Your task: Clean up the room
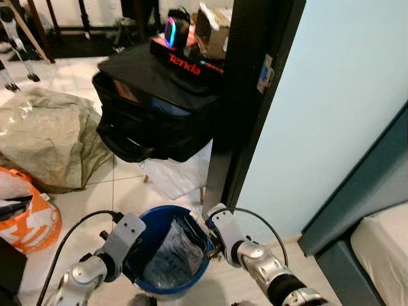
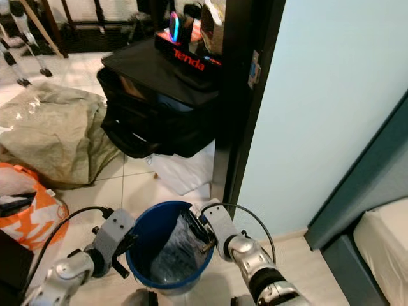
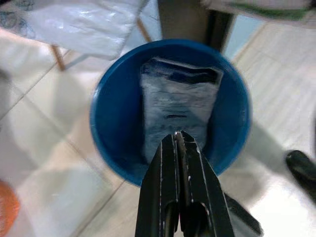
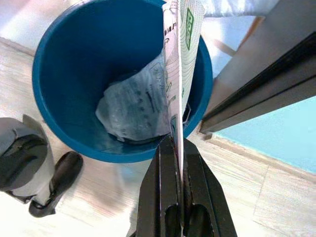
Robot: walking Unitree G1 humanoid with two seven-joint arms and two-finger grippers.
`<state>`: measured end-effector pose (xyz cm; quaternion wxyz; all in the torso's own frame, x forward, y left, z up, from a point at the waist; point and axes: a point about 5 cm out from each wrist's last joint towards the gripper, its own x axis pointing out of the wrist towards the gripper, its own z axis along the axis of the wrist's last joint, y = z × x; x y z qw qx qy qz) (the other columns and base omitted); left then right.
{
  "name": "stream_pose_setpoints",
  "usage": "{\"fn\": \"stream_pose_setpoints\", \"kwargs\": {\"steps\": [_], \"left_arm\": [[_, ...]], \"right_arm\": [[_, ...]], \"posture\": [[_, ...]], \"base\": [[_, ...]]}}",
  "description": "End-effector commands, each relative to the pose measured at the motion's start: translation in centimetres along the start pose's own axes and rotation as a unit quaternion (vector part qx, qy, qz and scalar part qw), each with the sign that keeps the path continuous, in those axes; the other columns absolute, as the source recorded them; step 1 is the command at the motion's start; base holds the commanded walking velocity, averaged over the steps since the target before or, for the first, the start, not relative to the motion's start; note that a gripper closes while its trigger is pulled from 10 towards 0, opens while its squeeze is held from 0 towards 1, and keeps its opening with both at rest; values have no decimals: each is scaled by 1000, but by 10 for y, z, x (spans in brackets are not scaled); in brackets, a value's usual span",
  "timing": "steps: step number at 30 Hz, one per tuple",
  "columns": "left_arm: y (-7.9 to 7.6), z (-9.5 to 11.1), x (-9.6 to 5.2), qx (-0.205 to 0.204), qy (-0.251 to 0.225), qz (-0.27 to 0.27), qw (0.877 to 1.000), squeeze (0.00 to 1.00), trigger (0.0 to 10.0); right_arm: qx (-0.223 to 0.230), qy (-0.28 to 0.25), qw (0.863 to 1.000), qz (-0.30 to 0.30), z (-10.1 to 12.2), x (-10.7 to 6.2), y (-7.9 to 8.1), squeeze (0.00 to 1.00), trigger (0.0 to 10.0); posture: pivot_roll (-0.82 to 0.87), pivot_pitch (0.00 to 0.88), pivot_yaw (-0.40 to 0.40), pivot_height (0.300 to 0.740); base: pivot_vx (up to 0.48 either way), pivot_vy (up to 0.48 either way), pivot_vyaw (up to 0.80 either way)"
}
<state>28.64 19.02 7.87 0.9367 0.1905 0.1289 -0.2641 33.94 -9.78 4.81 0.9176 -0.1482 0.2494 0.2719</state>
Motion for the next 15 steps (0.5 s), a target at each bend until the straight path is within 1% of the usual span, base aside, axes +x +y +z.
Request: {"fn": "stream_pose_setpoints", "kwargs": {"steps": [1, 2, 3, 5, 7, 8, 10, 11, 12, 15], "left_arm": [[-9, 2, -4, -3, -15, -53, 998, 0, 10000], [-9, 2, -4, -3, -15, -53, 998, 0, 10000], [-13, 7, -5, 2, -31, -81, 996, 0, 10000], [-13, 7, -5, 2, -31, -81, 996, 0, 10000], [-19, 17, -8, 11, -59, -124, 991, 0, 10000], [-19, 17, -8, 11, -59, -124, 991, 0, 10000], [-26, 28, -10, 20, -86, -162, 983, 0, 10000], [-26, 28, -10, 20, -86, -162, 983, 0, 10000], [-30, 32, -11, 24, -97, -176, 979, 0, 10000], [-34, 35, -12, 32, -105, -187, 976, 0, 10000]], "right_arm": [[5, 9, 1000, 17, -3, 1, 4, 0, 10000], [5, 9, 1000, 17, -3, 1, 4, 0, 10000], [12, 6, 1000, 25, -2, 2, 5, 0, 10000], [12, 6, 1000, 25, -2, 2, 5, 0, 10000], [23, -4, 999, 41, 3, 3, 9, 0, 10000], [23, -4, 999, 41, 3, 3, 9, 0, 10000], [25, -14, 998, 53, 7, 5, 14, 0, 10000], [25, -14, 998, 53, 7, 5, 14, 0, 10000], [25, -15, 998, 54, 9, 6, 16, 0, 10000], [20, -14, 998, 52, 9, 6, 17, 0, 10000]], "posture": [[115, 300, -110, 618], [115, 300, -110, 618], [124, 313, -114, 618], [124, 313, -114, 618], [131, 321, -114, 618], [131, 321, -114, 618], [133, 321, -110, 618], [133, 321, -110, 618], [135, 323, -106, 618], [137, 321, -105, 618]], "base": [[0, 0, 0], [0, 0, 0], [0, 0, 0], [0, 0, 0], [0, 0, 0], [0, 0, 0], [0, 0, 0], [0, 0, 0], [0, 0, 0], [0, 0, 0]]}}
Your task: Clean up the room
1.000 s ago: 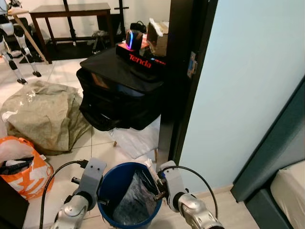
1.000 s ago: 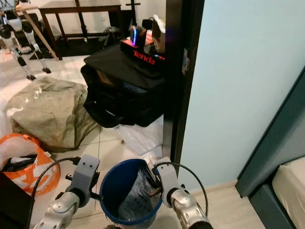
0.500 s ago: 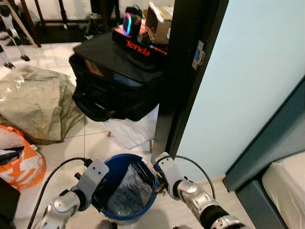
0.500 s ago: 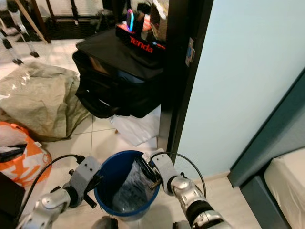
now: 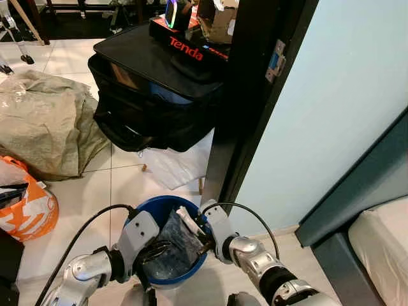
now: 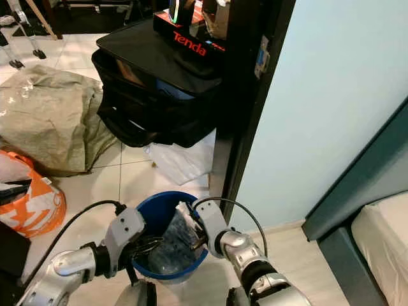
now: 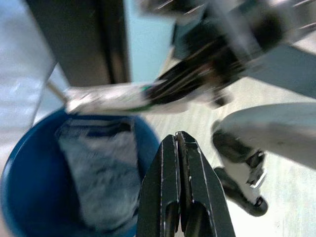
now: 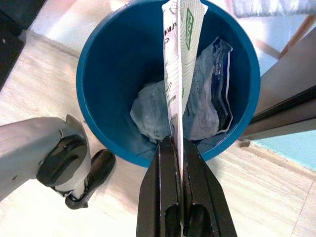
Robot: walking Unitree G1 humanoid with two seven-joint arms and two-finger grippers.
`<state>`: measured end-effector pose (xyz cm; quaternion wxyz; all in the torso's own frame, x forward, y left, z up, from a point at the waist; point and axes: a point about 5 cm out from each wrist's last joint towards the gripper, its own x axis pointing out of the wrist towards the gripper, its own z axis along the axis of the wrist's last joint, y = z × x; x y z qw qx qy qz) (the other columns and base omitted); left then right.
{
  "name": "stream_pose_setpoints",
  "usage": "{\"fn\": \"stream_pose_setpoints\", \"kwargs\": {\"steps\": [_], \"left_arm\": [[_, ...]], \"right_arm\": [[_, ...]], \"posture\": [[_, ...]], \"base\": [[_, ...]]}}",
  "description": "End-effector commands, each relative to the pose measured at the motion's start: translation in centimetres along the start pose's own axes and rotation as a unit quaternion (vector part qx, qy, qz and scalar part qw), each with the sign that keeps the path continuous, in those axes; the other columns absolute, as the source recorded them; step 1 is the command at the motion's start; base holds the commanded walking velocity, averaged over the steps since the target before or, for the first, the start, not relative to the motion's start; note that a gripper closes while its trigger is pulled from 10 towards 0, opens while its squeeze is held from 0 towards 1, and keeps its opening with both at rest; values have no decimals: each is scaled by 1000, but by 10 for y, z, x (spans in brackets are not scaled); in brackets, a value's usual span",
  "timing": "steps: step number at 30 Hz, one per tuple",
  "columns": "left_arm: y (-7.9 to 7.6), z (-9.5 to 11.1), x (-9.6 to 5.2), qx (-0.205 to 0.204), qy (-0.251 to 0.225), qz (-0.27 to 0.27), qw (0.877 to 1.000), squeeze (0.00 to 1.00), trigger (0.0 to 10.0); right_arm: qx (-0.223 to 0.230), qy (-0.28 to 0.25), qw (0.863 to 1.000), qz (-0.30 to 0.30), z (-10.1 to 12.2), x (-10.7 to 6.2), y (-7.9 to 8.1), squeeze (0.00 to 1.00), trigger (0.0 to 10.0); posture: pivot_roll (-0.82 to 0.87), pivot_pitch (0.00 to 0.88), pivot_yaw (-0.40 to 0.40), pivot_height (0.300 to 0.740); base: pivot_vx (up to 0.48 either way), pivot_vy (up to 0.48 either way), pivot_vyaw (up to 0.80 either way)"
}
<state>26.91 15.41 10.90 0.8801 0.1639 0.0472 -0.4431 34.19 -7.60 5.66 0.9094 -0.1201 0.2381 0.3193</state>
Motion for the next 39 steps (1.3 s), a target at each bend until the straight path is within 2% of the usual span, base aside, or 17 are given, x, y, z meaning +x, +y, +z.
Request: {"fn": "stream_pose_setpoints", "kwargs": {"steps": [1, 10, 11, 13, 14, 16, 18, 23, 24, 26, 27, 34, 35, 36, 37, 38, 39], "left_arm": [[-9, -1, -1, 3, 1, -25, 1000, 0, 10000], [-10, 1, -1, 7, -5, -34, 999, 0, 10000], [-9, 2, -1, 5, -9, -31, 999, 0, 10000], [-9, 3, 0, 5, -12, -29, 1000, 0, 10000], [-7, 6, 1, 0, -19, -24, 1000, 0, 10000], [-7, 6, 1, 0, -19, -24, 1000, 0, 10000], [-5, 9, 2, -8, -29, -18, 999, 0, 10000], [-5, 9, 2, -8, -28, -23, 999, 0, 10000], [-5, 9, 2, -8, -27, -24, 999, 0, 10000], [-5, 9, 3, -8, -27, -25, 999, 0, 10000], [-5, 9, 3, -7, -27, -24, 999, 0, 10000], [-4, 8, 4, -9, -24, -18, 1000, 0, 10000], [3, 1, 7, -20, -16, 43, 999, 0, 10000], [3, 1, 7, -20, -16, 43, 999, 0, 10000], [12, -6, 10, -69, -12, 138, 988, 0, 10000], [12, -6, 10, -69, -12, 138, 988, 0, 10000], [19, -14, 12, -126, -2, 222, 967, 0, 10000]], "right_arm": [[8, 10, 1000, -1, -7, 0, 2, 0, 10000], [4, 9, 1000, -7, -5, 0, -2, 0, 10000], [5, 8, 1000, -7, -5, -1, -2, 141, 10000], [5, 7, 1000, -6, -4, -1, -2, 141, 10000], [5, 7, 1000, -5, -4, -1, -2, 369, 10000], [5, 7, 1000, -5, -4, -1, -2, 369, 10000], [8, 6, 1000, 0, -3, 0, -1, 1000, 10000], [8, 5, 1000, 9, -2, 1, 1, 1000, 10000], [8, 6, 1000, 10, -2, 1, 2, 733, 10000], [7, 6, 1000, 11, -2, 1, 2, 733, 10000], [8, 7, 1000, 12, -2, 1, 2, 0, 10000], [5, 8, 1000, 7, -3, 1, 1, 0, 10000], [17, -3, 1000, -14, -4, -1, -3, 0, 10000], [17, -3, 1000, -14, -4, -1, -3, 0, 10000], [30, -21, 998, -43, -6, -2, -6, 0, 10000], [30, -21, 998, -43, -6, -2, -6, 0, 10000], [46, -36, 996, -67, -9, -4, -8, 0, 10000]], "posture": [[137, 321, -105, 618], [139, 318, -102, 618], [137, 318, -103, 618], [137, 317, -103, 618], [137, 317, -104, 618], [137, 317, -104, 618], [137, 315, -103, 618], [135, 313, -101, 618], [135, 312, -101, 618], [135, 311, -101, 618], [135, 307, -101, 618], [132, 298, -100, 618], [115, 263, -96, 618], [115, 263, -96, 618], [106, 242, -94, 618], [106, 242, -94, 618], [103, 232, -92, 618]], "base": [[0, 0, 0], [0, 0, 0], [0, 0, 0], [0, 0, 0], [0, 0, 0], [0, 0, 0], [0, 0, 0], [0, 0, 0], [0, 0, 0], [0, 0, 0], [0, 0, 0], [0, 0, 0], [0, 0, 0], [0, 0, 0], [0, 0, 0], [0, 0, 0], [0, 0, 0]]}}
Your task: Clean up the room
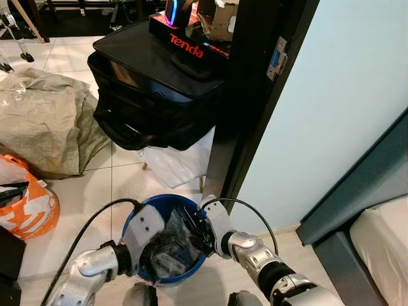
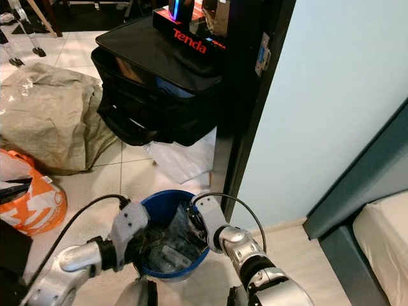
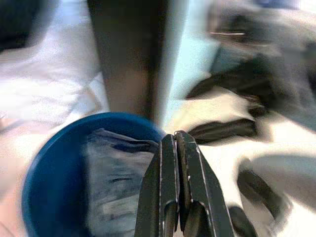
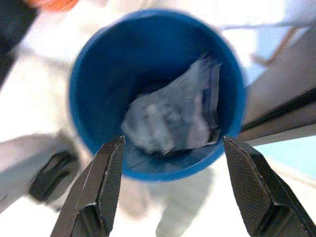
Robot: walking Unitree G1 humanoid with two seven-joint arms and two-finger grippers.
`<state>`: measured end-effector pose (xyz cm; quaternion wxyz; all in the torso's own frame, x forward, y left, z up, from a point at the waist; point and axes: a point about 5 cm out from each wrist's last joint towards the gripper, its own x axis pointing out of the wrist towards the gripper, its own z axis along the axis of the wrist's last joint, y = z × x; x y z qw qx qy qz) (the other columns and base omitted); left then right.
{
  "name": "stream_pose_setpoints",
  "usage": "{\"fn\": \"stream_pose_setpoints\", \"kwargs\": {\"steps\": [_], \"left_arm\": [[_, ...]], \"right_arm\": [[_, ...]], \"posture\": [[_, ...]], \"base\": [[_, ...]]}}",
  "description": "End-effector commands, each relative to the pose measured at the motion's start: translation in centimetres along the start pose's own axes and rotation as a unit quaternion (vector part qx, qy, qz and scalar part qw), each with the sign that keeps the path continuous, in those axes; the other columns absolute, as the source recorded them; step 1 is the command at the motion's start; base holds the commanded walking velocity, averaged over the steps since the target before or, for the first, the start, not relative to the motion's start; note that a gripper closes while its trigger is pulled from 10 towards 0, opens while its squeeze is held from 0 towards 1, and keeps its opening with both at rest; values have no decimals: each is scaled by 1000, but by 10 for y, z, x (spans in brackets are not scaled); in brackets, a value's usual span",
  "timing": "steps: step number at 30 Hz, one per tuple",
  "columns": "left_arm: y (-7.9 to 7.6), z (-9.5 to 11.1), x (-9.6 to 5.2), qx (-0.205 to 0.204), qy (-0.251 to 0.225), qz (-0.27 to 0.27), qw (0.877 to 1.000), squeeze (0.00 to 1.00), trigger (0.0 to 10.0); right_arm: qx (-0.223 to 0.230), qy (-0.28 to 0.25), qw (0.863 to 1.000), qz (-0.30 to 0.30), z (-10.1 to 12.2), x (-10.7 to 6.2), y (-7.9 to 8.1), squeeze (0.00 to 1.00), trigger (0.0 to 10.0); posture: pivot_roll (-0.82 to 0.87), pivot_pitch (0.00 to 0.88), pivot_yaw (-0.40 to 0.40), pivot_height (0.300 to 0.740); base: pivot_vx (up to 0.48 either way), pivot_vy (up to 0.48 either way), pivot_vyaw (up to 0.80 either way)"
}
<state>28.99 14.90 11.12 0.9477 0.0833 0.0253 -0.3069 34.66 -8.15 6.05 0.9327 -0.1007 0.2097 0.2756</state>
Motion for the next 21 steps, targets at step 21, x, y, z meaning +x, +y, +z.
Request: {"fn": "stream_pose_setpoints", "kwargs": {"steps": [21], "left_arm": [[-5, -57, -9, -113, 121, 274, 947, 0, 10000]], "right_arm": [[122, -89, 979, -140, -52, -36, -1, 0, 10000]], "posture": [[58, 159, -44, 652]], "base": [[0, 0, 0]]}}
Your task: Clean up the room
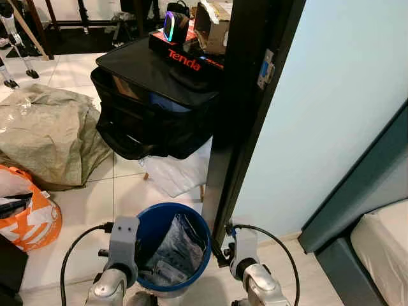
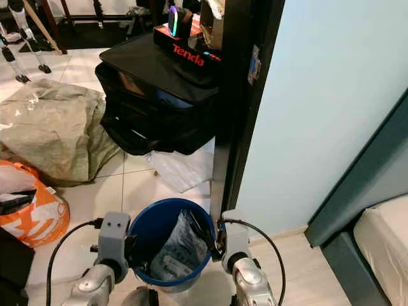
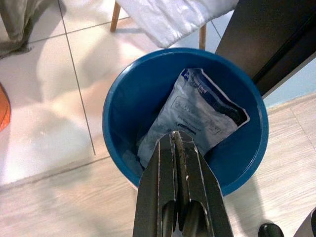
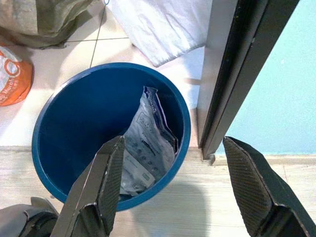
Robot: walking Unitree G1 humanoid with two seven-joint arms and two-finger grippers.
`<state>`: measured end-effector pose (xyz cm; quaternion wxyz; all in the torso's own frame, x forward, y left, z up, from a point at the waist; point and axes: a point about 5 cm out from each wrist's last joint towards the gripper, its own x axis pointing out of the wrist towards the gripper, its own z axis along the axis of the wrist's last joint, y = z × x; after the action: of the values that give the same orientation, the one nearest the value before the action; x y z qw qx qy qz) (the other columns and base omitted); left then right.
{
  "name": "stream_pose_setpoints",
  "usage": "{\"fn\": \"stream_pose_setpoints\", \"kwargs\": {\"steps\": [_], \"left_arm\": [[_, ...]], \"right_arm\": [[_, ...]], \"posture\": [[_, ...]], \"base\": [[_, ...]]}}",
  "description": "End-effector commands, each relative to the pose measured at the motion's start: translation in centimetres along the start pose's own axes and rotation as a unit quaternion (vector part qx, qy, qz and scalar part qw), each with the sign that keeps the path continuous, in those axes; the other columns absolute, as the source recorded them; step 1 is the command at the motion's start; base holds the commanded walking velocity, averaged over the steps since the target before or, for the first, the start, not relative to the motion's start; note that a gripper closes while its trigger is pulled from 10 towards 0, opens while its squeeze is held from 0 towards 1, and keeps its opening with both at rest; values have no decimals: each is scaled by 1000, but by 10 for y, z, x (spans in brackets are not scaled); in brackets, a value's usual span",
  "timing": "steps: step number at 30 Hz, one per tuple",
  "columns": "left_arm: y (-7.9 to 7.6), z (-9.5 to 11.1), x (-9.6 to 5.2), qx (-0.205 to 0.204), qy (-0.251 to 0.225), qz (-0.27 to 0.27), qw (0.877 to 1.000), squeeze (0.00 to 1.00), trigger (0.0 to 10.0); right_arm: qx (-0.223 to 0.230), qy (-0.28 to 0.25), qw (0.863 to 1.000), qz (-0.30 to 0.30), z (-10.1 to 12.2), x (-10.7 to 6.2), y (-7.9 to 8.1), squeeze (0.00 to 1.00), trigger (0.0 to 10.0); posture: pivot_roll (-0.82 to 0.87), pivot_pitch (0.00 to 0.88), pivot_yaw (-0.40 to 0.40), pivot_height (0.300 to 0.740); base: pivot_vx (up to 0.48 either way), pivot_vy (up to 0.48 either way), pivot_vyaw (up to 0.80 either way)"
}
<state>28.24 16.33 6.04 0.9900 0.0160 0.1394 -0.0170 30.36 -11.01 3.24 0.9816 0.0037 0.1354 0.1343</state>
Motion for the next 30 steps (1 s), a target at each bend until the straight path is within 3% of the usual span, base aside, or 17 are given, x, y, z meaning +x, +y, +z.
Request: {"fn": "stream_pose_setpoints", "kwargs": {"steps": [1, 11, 21, 30], "left_arm": [[-3, -6, -1, 0, 11, -2, 1000, 0, 10000], [2, -7, -5, 35, 3, 21, 999, 0, 10000], [4, -5, -9, 1, -6, 34, 999, 0, 10000], [5, -4, -8, 2, -3, 40, 999, 0, 10000]], "right_arm": [[9, 5, 1000, -11, -3, -2, -4, 0, 10000], [11, 9, 1000, -11, 1, -4, -5, 0, 10000], [7, 7, 1000, 0, 0, -6, 1, 0, 10000], [13, 13, 1000, 7, -2, -9, 1, 0, 10000]], "posture": [[58, 159, -44, 652], [61, 159, -51, 685], [64, 149, -52, 685], [68, 136, -56, 690]], "base": [[0, 0, 0], [0, 0, 0], [0, 0, 0], [0, 0, 0]]}}
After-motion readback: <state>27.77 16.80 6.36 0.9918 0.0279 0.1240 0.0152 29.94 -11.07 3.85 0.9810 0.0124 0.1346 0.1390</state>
